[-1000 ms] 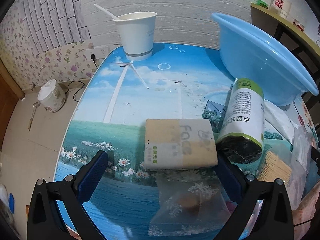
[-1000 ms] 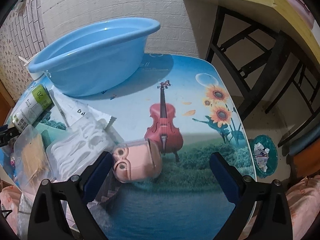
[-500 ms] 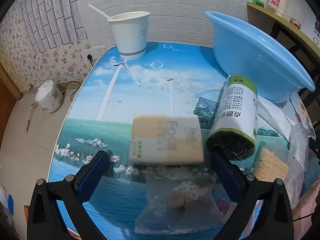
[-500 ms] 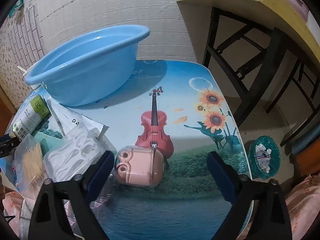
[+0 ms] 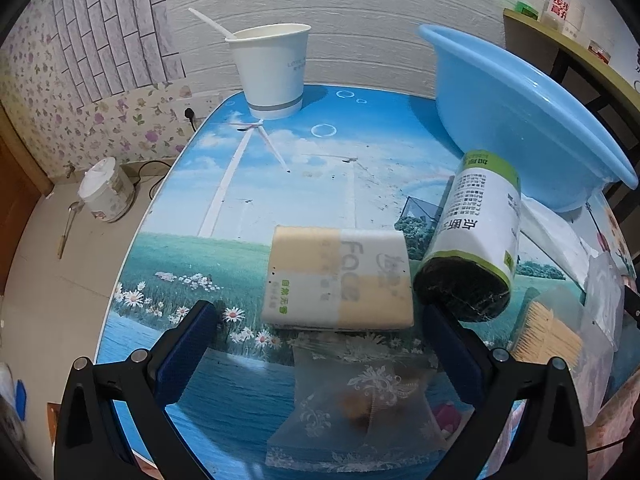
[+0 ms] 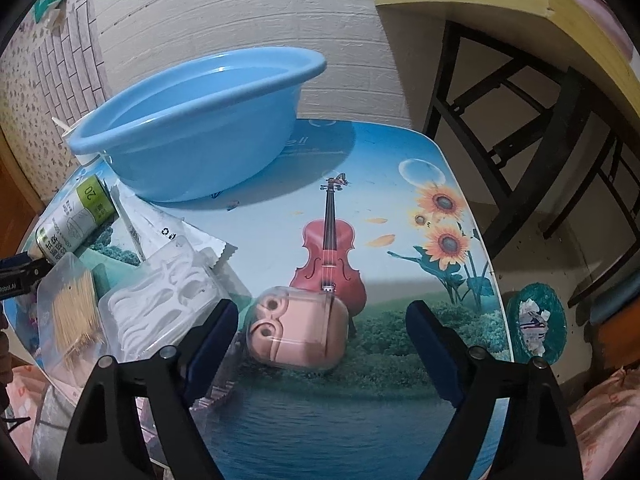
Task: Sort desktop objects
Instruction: 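Close the right gripper on the pink box while the left gripper approaches the tissue pack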
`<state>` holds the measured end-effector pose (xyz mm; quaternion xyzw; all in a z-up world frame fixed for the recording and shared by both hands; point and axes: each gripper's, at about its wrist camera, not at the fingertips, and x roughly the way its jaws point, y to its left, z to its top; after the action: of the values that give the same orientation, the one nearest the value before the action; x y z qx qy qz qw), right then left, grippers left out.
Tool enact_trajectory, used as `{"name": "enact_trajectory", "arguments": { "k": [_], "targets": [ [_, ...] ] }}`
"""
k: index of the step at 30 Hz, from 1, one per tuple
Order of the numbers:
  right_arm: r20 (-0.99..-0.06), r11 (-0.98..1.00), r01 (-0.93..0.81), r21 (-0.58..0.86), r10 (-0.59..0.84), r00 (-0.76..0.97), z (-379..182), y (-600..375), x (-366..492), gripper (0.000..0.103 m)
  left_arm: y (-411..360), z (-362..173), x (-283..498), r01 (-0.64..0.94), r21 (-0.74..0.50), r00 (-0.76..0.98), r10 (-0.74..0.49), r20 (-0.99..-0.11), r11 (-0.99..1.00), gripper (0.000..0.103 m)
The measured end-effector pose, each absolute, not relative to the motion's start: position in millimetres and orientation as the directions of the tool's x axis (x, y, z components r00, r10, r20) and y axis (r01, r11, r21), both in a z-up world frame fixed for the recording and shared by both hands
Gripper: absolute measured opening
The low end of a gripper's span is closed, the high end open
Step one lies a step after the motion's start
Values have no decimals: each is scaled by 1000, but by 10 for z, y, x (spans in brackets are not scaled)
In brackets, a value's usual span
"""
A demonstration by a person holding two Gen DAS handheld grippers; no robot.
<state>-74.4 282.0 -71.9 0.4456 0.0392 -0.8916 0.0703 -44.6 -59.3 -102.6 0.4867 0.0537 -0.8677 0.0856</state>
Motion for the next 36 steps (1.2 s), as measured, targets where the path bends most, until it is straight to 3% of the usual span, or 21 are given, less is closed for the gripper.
{"name": "enact_trajectory", "arguments": {
  "k": [15,18,22,36],
  "targets": [
    [-803,-975,222,-10,-125,-583,-755,2837,-775,88,-593,-1045,-424,217,-12,-531,-107,-841,-976,103],
    [-807,-970,242,-15,-131,-576,-770,2795,-794,77,-596,-1043,-423,216,-12,-532,-107,-840,-976,102],
    [-814,-967,255,25,-167,-556,-786,2791,-813,53,-601,-1034,-424,213,-12,-534,-106,-839,-977,97],
    [-821,-968,248,28,-163,-547,-767,2850,-758,52,-617,-1028,-388,216,-15,-541,-107,-834,-976,87]
  ]
}}
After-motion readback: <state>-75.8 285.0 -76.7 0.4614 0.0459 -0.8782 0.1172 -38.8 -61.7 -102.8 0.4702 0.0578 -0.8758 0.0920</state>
